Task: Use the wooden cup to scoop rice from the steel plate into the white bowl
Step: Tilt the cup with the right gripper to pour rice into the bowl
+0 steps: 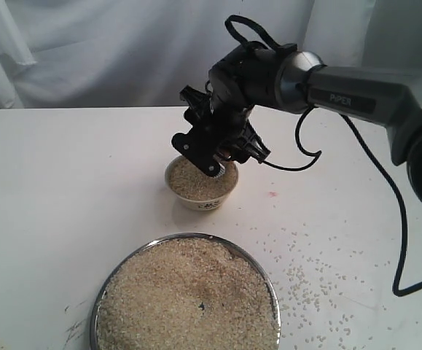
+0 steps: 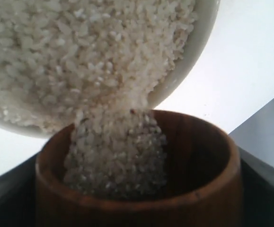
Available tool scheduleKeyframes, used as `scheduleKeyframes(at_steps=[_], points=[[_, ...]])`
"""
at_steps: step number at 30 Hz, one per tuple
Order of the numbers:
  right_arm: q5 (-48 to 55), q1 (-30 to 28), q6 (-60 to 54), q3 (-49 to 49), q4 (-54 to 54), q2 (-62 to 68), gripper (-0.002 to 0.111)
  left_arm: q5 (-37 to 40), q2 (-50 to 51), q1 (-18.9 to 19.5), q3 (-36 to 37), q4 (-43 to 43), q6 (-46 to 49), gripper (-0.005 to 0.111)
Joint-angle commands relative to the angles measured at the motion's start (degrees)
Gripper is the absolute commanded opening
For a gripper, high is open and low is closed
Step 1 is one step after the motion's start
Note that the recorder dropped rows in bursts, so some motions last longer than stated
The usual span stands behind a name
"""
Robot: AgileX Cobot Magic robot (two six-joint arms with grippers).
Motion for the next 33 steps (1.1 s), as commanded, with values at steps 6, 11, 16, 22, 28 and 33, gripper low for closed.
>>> scheduleKeyframes(at_steps=[6,11,16,22,28,33], points=[[1.81,2.9,1.11,-0.42,-3.63,-0.66,0.0,-0.76,-0.24,0.11,0.28,0.05,-0.04,0.0],[1.9,3.63,3.47,-0.42,-8.33,-0.66,0.0,-0.76,-0.24,0.11,0.28,0.05,-0.04,0.0],[2.23,3.98,3.61,-0.42,-9.22,-0.71,0.0,-0.76,-0.24,0.11,0.28,0.05,-0.04,0.0],[2.86,4.65,3.69,-0.42,-10.23,-0.71,0.0,-0.76,-0.24,0.11,0.28,0.05,-0.04,0.0],[3.09,4.88,5.69,-0.42,-13.12,-0.71,0.0,-0.76,-0.24,0.11,0.28,0.05,-0.04,0.0],[3.97,4.88,5.99,-0.42,-13.73,-1.06,0.0,-0.76,-0.24,0.11,0.28,0.05,-0.04,0.0]])
